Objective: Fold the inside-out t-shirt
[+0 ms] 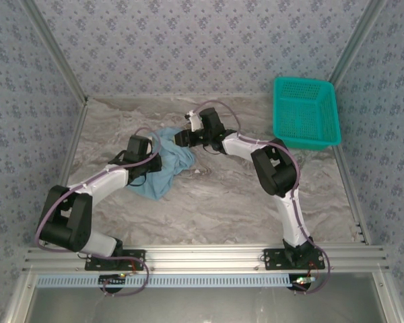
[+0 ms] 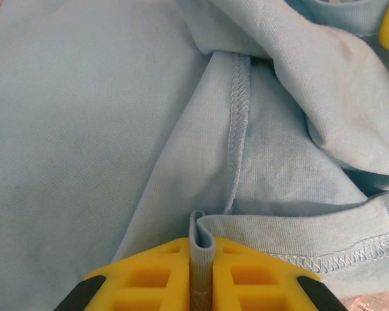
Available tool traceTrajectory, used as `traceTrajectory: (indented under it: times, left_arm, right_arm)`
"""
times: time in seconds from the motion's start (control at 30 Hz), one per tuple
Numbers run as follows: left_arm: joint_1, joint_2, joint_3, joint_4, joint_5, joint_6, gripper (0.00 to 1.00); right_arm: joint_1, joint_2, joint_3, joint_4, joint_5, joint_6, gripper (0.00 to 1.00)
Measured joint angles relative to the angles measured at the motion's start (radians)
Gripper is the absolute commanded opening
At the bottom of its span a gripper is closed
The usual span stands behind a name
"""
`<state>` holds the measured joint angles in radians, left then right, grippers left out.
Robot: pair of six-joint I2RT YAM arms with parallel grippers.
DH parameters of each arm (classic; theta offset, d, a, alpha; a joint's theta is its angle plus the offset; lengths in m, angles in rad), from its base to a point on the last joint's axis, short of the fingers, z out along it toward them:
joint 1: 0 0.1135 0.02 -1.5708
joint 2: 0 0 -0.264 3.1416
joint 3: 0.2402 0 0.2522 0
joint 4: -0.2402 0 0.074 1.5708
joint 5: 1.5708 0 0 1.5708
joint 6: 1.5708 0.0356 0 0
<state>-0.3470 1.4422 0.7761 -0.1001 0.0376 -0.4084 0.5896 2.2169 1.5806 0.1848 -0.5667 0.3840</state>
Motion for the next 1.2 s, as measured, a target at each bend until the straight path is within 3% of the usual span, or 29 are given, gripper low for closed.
traceTrajectory:
  times: [0.07,0.2,0.23,0.4,0.63,0.8,1.2]
  left_arm:
    - [0.000,0.000,0.000,0.000,0.000,0.000,0.12]
    - [0.001,0.000,0.000,0.000,0.000,0.000,0.06]
    - [0.004,-0.001,0.000,0.000,0.001,-0.001,0.00]
    - [0.039,-0.093,0.000,-0.031,0.007,-0.010,0.00]
    - [0.077,-0.523,0.037,0.014,-0.021,-0.037,0.00]
    - [0.079,-0.606,0.157,0.053,-0.076,-0.008,0.00]
    - [0.117,-0.544,0.430,-0.018,-0.138,0.053,0.00]
  right_arm:
    - [0.000,0.000,0.000,-0.001,0.000,0.008,0.24]
    - [0.000,0.000,0.003,-0.019,-0.003,-0.009,0.00]
    - [-0.002,-0.001,0.004,-0.032,-0.002,-0.018,0.00]
    - [-0.042,-0.124,-0.080,-0.105,0.055,-0.059,0.00]
    - [-0.220,-0.715,-0.240,-0.131,0.272,-0.117,0.00]
    - [-0.211,-0.984,-0.233,-0.091,0.377,-0.169,0.00]
    - [-0.279,-1.065,-0.182,-0.279,0.598,-0.245,0.00]
